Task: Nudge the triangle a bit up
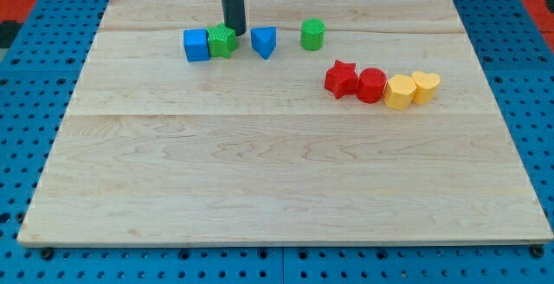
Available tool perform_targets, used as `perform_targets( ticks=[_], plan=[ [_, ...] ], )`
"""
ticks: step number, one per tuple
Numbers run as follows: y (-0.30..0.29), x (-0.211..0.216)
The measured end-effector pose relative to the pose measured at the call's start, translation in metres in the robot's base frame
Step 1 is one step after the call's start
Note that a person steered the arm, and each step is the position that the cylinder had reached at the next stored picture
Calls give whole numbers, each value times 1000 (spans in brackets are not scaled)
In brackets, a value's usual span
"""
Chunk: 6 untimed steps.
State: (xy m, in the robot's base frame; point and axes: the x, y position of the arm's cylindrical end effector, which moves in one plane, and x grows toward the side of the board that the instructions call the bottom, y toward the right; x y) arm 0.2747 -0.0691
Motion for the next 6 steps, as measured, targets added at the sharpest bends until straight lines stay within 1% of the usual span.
perform_targets(
  ticks=[1,2,3,4,5,6],
  plan=[
    [-7,27],
    [-1,64],
    [50,68],
    [62,67],
    [45,51],
    [37,53]
  ],
)
